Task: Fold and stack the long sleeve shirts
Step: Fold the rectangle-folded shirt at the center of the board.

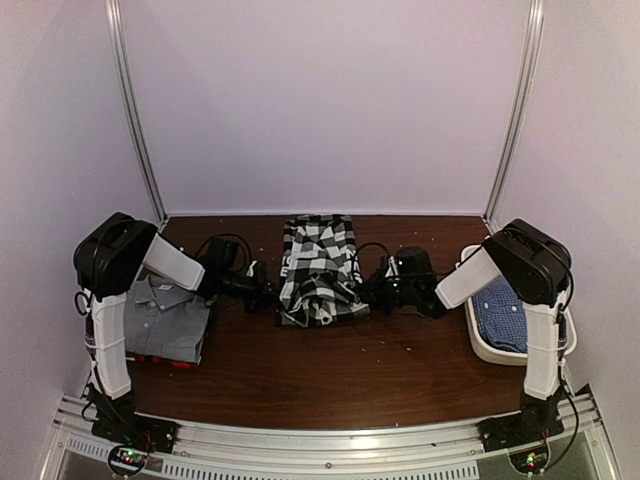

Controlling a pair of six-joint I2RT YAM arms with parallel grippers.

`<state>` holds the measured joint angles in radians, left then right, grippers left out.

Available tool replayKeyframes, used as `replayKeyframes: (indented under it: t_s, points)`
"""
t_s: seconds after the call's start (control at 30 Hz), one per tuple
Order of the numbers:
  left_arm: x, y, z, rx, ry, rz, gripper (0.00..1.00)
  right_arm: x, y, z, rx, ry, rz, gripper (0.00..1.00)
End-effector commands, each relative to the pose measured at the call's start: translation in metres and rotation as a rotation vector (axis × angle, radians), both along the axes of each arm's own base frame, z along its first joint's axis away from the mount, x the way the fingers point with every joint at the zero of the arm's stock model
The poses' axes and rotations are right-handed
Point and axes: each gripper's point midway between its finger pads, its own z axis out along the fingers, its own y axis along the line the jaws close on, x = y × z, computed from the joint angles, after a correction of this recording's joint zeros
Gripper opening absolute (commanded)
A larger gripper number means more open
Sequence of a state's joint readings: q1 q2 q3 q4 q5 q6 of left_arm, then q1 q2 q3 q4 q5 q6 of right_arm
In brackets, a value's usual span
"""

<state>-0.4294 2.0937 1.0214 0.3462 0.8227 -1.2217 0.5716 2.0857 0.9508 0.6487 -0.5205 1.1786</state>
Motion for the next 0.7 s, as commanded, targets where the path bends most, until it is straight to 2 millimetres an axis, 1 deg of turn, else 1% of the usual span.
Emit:
replayKeyframes:
  t_s: [0.0,0.1,0.17,0.2,0.3,0.37,0.43,0.5,0.53,0.67]
  points:
    - [-0.004,0.000,-0.006,0.036,-0.037,0.002,0.00,-0.008,0.000,-0.005,-0.023,-0.006,0.010,0.00]
    - [-0.025,0.000,-0.013,0.062,-0.015,-0.025,0.00,-0.029,0.003,-0.008,-0.030,0.011,0.042,0.00]
    - [-0.043,0.004,-0.016,0.075,-0.004,-0.029,0.00,-0.046,0.003,-0.010,-0.026,0.026,0.055,0.00]
    - [-0.052,0.006,-0.017,0.078,0.002,-0.029,0.00,-0.055,0.002,-0.008,-0.020,0.028,0.059,0.00]
    - [-0.078,0.013,-0.013,0.079,0.002,-0.028,0.00,-0.080,0.000,0.001,0.013,0.029,0.062,0.00]
    - [-0.088,0.016,-0.008,0.083,-0.007,-0.032,0.00,-0.091,-0.002,0.007,0.022,0.024,0.062,0.00]
    - [-0.091,0.016,-0.002,0.087,-0.024,-0.039,0.00,-0.094,-0.004,0.015,0.024,0.014,0.055,0.00]
    - [-0.088,0.016,0.007,0.090,-0.045,-0.043,0.00,-0.091,-0.003,0.025,0.030,-0.005,0.050,0.00]
    - [-0.086,0.015,0.010,0.099,-0.061,-0.046,0.00,-0.089,-0.002,0.030,0.029,-0.017,0.049,0.00]
    - [-0.073,0.012,0.026,0.110,-0.104,-0.051,0.00,-0.074,-0.004,0.039,0.019,-0.037,0.032,0.00]
